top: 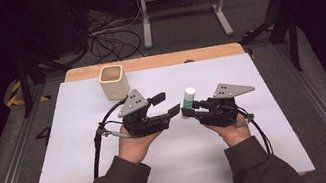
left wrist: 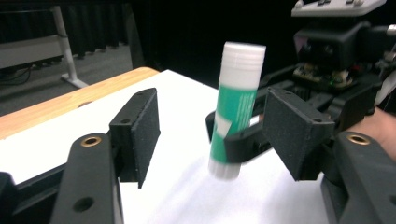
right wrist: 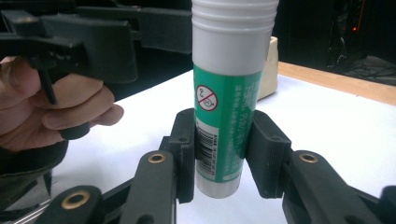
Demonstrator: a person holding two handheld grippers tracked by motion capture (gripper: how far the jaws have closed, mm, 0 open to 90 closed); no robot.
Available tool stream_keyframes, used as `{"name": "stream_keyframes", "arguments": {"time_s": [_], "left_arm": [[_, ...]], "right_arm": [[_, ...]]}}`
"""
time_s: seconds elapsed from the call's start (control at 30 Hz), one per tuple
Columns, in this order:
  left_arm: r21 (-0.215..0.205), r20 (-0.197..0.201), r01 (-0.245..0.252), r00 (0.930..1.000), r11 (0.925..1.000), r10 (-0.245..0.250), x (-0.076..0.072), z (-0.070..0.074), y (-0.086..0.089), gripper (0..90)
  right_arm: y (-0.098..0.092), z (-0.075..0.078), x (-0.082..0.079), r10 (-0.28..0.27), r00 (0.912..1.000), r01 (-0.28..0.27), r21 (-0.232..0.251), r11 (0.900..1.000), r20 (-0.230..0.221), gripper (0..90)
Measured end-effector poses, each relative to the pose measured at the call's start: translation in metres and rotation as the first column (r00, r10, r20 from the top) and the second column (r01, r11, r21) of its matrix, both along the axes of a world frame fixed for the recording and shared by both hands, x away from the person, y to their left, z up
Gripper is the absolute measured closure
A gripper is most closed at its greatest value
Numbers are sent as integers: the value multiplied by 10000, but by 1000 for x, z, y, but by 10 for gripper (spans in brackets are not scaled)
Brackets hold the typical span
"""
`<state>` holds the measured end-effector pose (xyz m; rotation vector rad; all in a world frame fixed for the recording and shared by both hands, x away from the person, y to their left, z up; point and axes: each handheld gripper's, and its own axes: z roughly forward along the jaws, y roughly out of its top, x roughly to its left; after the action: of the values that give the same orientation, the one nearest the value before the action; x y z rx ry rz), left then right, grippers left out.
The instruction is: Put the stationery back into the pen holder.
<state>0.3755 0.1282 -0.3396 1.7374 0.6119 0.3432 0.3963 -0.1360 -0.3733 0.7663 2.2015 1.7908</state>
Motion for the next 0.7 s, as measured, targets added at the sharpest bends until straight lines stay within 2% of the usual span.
{"name": "stream_keyframes", "arguments": {"time_s": [0.4, 0.7], "left_arm": [[421, 154, -285, 9995, 9987, 279, -10, -4, 25, 261], [512, 357, -676, 9972, 9964, 659, -19, -7, 49, 207]], "right_arm": [[2, 5, 1, -472, 9981, 486, -353, 9982, 404, 661], [18, 12, 5, -595, 9958, 636, -592, 9962, 697, 661]]}}
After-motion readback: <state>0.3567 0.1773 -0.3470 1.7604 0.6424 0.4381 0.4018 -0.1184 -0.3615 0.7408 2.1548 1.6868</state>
